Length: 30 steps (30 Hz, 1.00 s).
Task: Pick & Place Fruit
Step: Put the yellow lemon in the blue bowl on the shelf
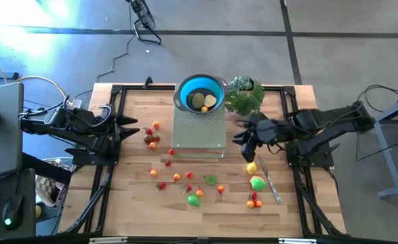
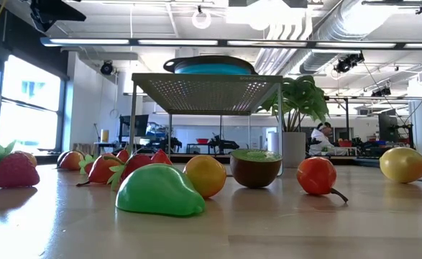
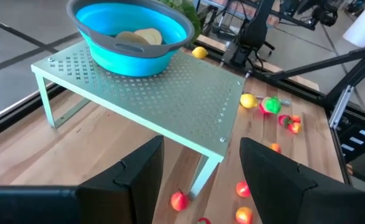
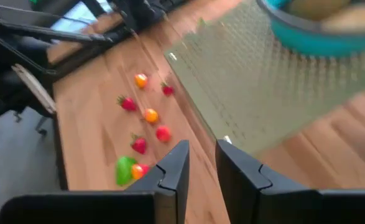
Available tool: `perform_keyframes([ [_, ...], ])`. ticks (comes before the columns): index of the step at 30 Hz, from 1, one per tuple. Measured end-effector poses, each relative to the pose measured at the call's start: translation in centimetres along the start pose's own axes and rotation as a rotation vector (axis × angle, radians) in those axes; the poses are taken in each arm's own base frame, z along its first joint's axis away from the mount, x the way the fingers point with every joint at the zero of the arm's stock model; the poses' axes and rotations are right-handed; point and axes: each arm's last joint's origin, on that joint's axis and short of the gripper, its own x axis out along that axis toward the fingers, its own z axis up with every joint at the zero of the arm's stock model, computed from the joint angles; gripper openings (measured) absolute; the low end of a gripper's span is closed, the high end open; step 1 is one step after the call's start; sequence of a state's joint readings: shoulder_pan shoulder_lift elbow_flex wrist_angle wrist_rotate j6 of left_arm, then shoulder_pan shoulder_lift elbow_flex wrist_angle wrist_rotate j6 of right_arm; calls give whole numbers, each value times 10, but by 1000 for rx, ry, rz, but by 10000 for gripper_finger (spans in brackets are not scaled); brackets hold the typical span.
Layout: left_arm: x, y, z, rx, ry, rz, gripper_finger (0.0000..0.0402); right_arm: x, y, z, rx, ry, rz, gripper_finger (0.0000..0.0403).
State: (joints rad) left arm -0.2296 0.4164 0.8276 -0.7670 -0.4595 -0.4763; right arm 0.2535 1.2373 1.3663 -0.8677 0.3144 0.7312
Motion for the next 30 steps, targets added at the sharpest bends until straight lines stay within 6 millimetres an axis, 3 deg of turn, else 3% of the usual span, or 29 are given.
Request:
perform_keyframes([
  [9,0,2,-4,22,42,19,205,17,-21,-43,152,33,38,69],
  [18,0,3,-4,24,37,35,205,20,-40,-67,284,98,39,69],
  [30,0,3,-3,19,25,38,205,33,-49,-88,426,246,23,69],
])
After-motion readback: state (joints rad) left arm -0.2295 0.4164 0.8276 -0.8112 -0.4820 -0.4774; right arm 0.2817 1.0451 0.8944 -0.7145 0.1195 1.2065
